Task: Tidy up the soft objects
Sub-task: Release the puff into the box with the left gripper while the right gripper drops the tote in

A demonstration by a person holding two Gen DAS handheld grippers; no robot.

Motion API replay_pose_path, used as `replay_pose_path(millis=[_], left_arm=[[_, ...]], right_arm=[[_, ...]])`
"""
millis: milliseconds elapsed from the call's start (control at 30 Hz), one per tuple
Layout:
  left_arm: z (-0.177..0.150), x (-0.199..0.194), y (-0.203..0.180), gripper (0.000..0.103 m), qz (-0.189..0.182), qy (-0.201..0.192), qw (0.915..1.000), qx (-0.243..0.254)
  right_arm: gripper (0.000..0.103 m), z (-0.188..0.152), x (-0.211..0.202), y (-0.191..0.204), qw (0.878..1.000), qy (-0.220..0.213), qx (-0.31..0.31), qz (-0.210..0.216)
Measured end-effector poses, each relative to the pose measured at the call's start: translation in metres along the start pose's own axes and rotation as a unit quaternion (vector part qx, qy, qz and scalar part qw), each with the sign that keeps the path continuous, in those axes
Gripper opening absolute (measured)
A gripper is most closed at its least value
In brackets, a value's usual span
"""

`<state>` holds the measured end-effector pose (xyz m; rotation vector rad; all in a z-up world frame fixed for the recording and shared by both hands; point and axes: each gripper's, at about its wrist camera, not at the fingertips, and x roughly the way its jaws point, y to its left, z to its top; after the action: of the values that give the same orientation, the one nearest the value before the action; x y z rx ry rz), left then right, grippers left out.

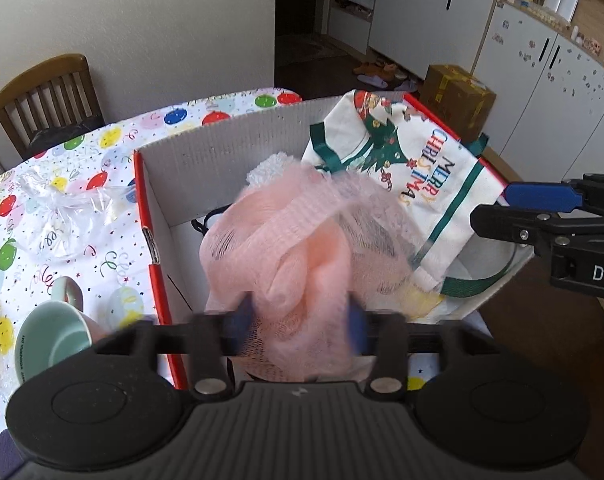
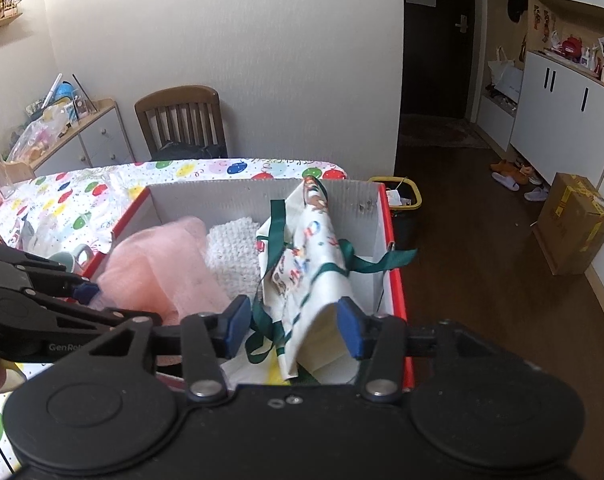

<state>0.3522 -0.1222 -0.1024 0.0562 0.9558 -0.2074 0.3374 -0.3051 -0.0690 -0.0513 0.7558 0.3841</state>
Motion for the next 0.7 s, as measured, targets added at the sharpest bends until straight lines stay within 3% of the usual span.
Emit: replay_pose_path(millis=[200, 267, 400, 467, 700], left_arm=[[-0.003, -0.02, 0.003, 0.067, -0.006, -0.029, 0.9995, -0.013], [-0.004, -0.029, 0.004, 0.067, -0.009, -0.037, 0.9992, -0.013], [-0.007, -0.046, 0.008, 0.067, -0.013, -0.057, 0.9983, -0.01], [-0.011, -0.057, 0.012, 0.068, -0.018, -0.067, 0.9974, -0.016], [-0.031, -0.094, 0.036, 0.081, -0.038, -0.105, 0.993, -0.041]], right_arm=[[0.05, 0.001, -0.015, 0.002, 1.0, -0.009, 0.003, 0.012], [0.063, 0.001, -0.023, 0.004, 1.0, -0.017, 0.0, 0.018], [0.065, 0.002, -0.038, 0.012, 0.999, -0.031, -0.004, 0.029], [0.072, 0.003, -0.045, 0.019, 0.999, -0.036, -0.006, 0.036], [0.082, 0.006, -0.064, 0.047, 0.997, -0.05, -0.019, 0.061]])
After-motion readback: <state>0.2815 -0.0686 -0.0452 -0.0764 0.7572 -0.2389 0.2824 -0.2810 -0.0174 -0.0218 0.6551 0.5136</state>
